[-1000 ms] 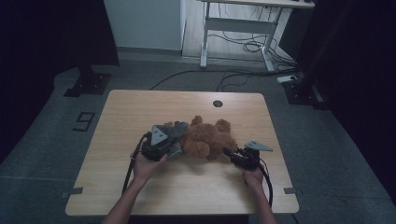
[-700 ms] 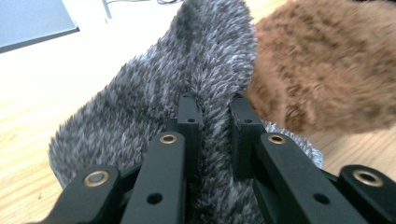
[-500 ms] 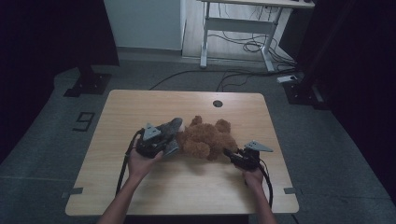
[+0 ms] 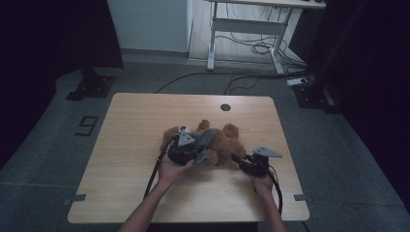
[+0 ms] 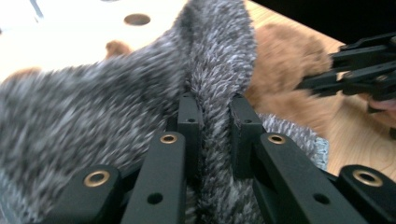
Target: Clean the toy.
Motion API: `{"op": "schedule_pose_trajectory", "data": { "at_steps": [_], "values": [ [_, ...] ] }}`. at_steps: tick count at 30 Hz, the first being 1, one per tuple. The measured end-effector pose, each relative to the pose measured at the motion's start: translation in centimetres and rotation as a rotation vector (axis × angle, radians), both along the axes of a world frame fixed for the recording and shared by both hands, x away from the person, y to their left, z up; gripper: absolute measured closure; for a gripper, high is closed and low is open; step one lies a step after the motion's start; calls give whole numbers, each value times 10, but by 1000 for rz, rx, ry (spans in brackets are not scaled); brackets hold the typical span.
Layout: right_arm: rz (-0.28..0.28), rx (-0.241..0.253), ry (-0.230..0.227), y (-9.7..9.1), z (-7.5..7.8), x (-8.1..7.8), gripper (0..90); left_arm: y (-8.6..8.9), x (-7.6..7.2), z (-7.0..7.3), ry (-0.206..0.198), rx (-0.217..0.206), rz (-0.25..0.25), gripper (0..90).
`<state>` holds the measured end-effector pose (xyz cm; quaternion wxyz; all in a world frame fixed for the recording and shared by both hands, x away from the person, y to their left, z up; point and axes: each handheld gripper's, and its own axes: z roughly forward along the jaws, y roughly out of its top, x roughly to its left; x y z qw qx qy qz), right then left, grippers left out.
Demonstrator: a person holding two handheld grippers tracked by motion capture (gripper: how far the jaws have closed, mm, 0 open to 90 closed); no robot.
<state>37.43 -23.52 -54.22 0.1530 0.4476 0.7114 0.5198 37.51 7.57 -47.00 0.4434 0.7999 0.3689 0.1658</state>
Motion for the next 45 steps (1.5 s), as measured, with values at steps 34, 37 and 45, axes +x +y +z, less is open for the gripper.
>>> {"op": "schedule_pose_trajectory", "data": {
  "at_steps": [34, 37, 45],
  "values": [
    [29, 40, 16, -2, -3, 2, 639, -35, 25, 29, -7, -33, -79, 780],
    [30, 40, 19, -3, -3, 2, 639, -53, 21, 10, 22, 3, -116, 785],
    [34, 31, 28, -2, -3, 1, 642, -55, -1, -9, 39, -27, -148, 791]
  ]
}}
